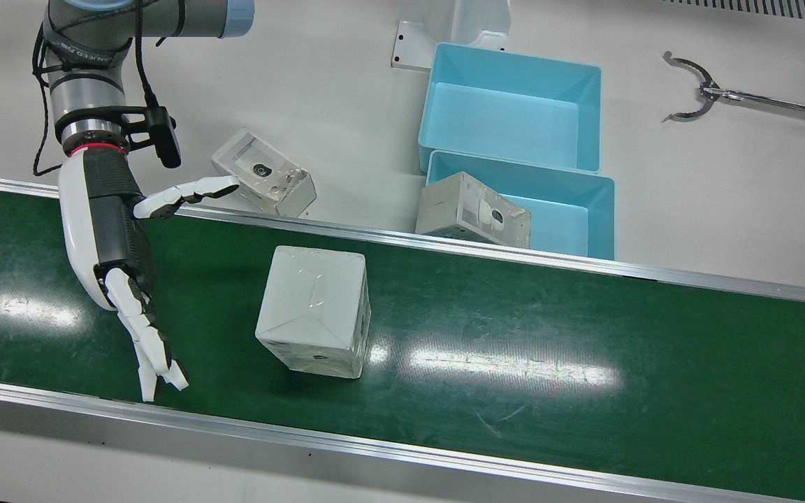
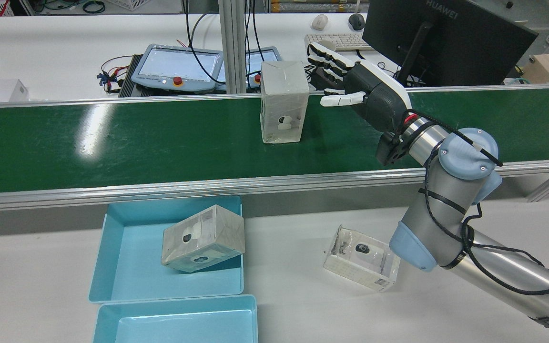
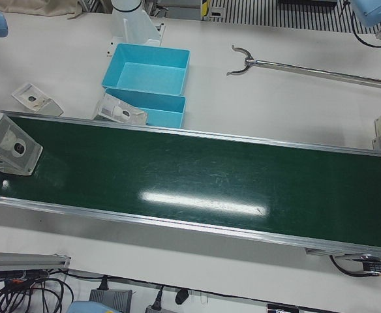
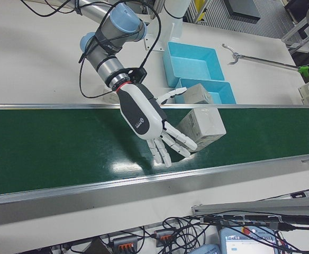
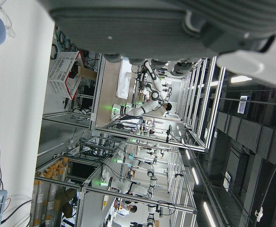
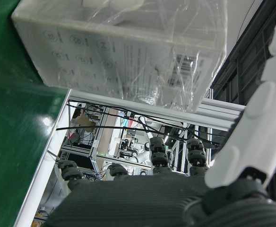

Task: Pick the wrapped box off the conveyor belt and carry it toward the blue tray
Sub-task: 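Reach the right hand to the white wrapped box and grasp it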

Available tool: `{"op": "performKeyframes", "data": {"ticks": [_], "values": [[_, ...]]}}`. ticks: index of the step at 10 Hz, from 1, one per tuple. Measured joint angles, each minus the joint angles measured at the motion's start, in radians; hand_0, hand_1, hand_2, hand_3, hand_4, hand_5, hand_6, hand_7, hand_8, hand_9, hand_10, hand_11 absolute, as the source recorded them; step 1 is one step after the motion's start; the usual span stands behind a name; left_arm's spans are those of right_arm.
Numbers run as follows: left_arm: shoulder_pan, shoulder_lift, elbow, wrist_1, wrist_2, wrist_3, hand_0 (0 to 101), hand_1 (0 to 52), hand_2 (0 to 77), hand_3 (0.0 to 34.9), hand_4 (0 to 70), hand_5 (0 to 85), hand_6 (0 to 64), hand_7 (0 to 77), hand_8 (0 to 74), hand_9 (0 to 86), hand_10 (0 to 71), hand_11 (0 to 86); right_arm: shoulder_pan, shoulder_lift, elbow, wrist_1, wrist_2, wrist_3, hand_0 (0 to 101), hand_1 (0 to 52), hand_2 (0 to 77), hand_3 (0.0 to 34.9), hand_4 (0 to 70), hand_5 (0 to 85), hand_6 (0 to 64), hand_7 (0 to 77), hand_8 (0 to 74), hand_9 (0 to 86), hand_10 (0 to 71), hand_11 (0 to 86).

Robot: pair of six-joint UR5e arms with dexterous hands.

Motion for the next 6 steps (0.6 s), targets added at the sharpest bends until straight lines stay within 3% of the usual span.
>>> {"op": "performKeyframes", "data": {"ticks": [6], "values": [[0.000,0.000,0.000,0.000,0.000,0.000,0,0.0,1.1,0.0,0.0,0.5,0.0,0.5,0.5,0.0,0.5,0.0,-0.029,0.032,-0.033,0.001,0.002,-0.001,38,7.1,13.6,30.3,15.3,8.7,0.0,12.0,0.0,1.1,6.0,7.6]]}}
